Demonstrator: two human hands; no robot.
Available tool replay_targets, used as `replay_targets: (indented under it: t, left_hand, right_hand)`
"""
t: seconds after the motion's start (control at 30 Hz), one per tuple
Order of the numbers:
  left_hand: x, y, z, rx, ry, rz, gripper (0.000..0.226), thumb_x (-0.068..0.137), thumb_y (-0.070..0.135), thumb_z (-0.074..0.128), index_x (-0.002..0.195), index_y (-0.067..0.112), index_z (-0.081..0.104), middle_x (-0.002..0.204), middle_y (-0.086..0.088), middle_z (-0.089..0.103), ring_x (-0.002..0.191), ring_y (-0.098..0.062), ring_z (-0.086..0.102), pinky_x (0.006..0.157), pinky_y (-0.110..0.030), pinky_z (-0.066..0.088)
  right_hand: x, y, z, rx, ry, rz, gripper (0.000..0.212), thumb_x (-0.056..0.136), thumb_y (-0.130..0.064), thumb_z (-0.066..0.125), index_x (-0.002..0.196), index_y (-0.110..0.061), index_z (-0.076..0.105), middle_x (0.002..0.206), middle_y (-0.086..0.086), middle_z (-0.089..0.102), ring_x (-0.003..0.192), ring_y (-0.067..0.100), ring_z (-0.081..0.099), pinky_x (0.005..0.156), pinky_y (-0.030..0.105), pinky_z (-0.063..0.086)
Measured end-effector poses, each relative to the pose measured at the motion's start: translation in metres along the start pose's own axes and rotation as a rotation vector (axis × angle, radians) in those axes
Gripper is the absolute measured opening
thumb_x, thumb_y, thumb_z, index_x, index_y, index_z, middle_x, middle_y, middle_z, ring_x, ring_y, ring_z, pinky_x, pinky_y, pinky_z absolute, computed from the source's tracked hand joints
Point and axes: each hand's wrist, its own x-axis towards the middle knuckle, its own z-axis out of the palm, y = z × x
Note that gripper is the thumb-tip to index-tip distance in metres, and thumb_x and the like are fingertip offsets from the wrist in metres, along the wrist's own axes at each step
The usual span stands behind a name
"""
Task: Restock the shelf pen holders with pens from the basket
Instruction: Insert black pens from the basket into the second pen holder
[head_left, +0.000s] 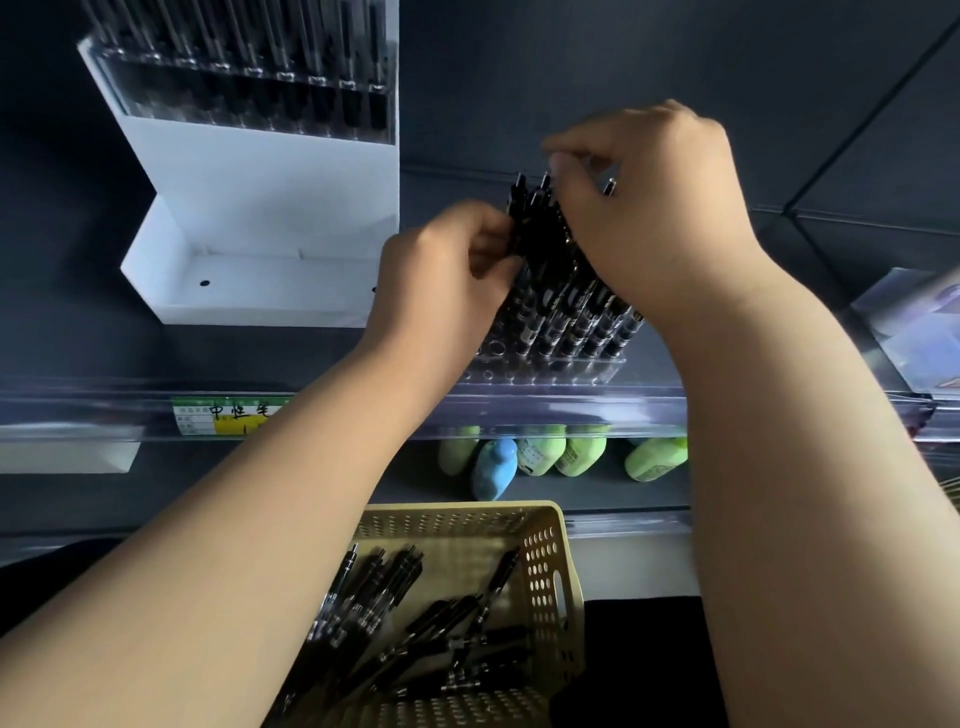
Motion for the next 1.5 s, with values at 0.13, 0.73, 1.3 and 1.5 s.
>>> replay_targets:
  t: [0.13, 0.73, 1.3, 1.5]
  left_hand:
    - [0.002, -0.007, 0.003, -0.002, 0.007, -0.058, 0.009, 0.078, 0.019, 0.074, 0.083, 0.017, 0.067, 0.074, 0.008, 0.066, 0.070, -0.006, 0.063, 0.070, -0.017, 0.052]
    - [-0.034, -0.012, -0.055, 0.716, -0.129, 0.382, 0.036, 0.090, 0.024, 0.060, 0.124, 0.012, 0.058, 0.109, -0.011, 0.065, 0.100, -0.033, 0.059, 0.067, -0.039, 0.048]
    - [-0.167, -0.058, -0.111, 0.755, -0.536, -0.133, 0.041, 0.095, 0.030, 0.047, 0.136, 0.031, 0.042, 0.131, 0.013, 0.050, 0.118, -0.008, 0.046, 0.091, -0.027, 0.046]
    - [-0.181, -0.094, -0.090, 0.840, -0.735, -0.236, 0.032, 0.096, 0.020, 0.045, 0.126, 0.026, 0.055, 0.125, 0.006, 0.053, 0.101, -0.019, 0.057, 0.082, -0.033, 0.050]
  right_hand:
    - [0.000, 0.000, 0.001, 0.016, 0.008, -0.012, 0.027, 0.087, -0.021, 0.047, 0.096, -0.019, 0.073, 0.096, -0.002, 0.072, 0.096, 0.032, 0.057, 0.088, 0.042, 0.045]
    - [-0.030, -0.016, -0.011, 0.043, 0.065, -0.209, 0.023, 0.085, -0.023, 0.052, 0.093, -0.017, 0.074, 0.088, 0.001, 0.073, 0.086, 0.034, 0.059, 0.074, 0.045, 0.049]
    - [-0.181, -0.056, 0.032, -0.141, -0.794, -0.127, 0.028, 0.093, -0.032, 0.042, 0.101, -0.019, 0.065, 0.104, 0.001, 0.064, 0.107, 0.024, 0.051, 0.088, 0.034, 0.040]
    - [-0.227, -0.059, 0.060, -0.140, -1.131, 0.222, 0.034, 0.092, -0.034, 0.049, 0.122, -0.020, 0.059, 0.124, 0.008, 0.058, 0.115, 0.030, 0.053, 0.097, 0.035, 0.044]
